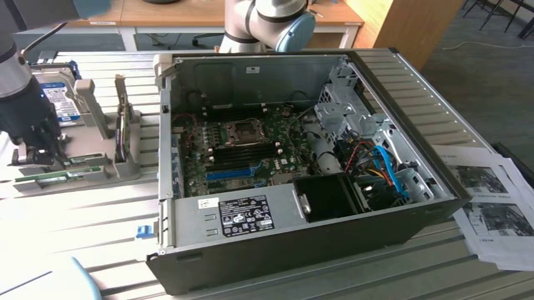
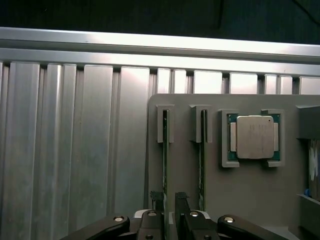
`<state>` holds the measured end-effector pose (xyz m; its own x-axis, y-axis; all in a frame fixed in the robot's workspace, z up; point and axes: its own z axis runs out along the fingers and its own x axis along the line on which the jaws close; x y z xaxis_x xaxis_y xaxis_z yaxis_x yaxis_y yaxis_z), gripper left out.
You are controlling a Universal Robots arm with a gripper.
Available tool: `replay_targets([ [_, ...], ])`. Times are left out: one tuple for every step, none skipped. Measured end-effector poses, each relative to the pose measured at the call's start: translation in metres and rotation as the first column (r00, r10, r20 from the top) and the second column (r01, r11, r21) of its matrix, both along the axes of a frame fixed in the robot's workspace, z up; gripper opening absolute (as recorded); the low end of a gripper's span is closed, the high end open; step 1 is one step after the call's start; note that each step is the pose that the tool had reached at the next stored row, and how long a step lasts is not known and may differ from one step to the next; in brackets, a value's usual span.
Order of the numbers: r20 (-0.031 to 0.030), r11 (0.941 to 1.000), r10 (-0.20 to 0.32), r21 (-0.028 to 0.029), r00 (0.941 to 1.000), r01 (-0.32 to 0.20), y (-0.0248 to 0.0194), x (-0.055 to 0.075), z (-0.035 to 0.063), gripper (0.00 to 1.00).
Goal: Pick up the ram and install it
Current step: 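Pick up the ram and move it above insertion slot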
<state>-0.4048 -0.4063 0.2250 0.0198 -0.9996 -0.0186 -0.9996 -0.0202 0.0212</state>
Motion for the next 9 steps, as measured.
replay_targets([
  [0.0000,1.0000,0.000,0.0000,1.0000,0.000,0.0000,0.0000,-0.0008,0.23],
  [-0.0001,1.0000,0.000,-0.0001,1.0000,0.000,-0.0001,0.0000,-0.0015,0.23],
  [0.0000,1.0000,0.000,0.0000,1.0000,0.000,-0.0001,0.0000,-0.0023,0.23],
  [-0.0001,1.0000,0.000,-0.0001,1.0000,0.000,-0.0001,0.0000,-0.0029,0.23],
  [-0.0001,1.0000,0.000,-0.0001,1.0000,0.000,-0.0001,0.0000,-0.0037,0.23],
  [0.0000,1.0000,0.000,0.0000,1.0000,0.000,-0.0001,0.0000,-0.0043,0.23],
  [0.0000,1.0000,0.000,0.0000,1.0000,0.000,-0.0001,0.0000,-0.0050,0.23],
  [0.0000,1.0000,0.000,0.0000,1.0000,0.000,-0.0001,0.0000,-0.0057,0.23],
  [0.0000,1.0000,0.000,-0.0001,1.0000,0.000,-0.0001,0.0000,-0.0064,0.23],
])
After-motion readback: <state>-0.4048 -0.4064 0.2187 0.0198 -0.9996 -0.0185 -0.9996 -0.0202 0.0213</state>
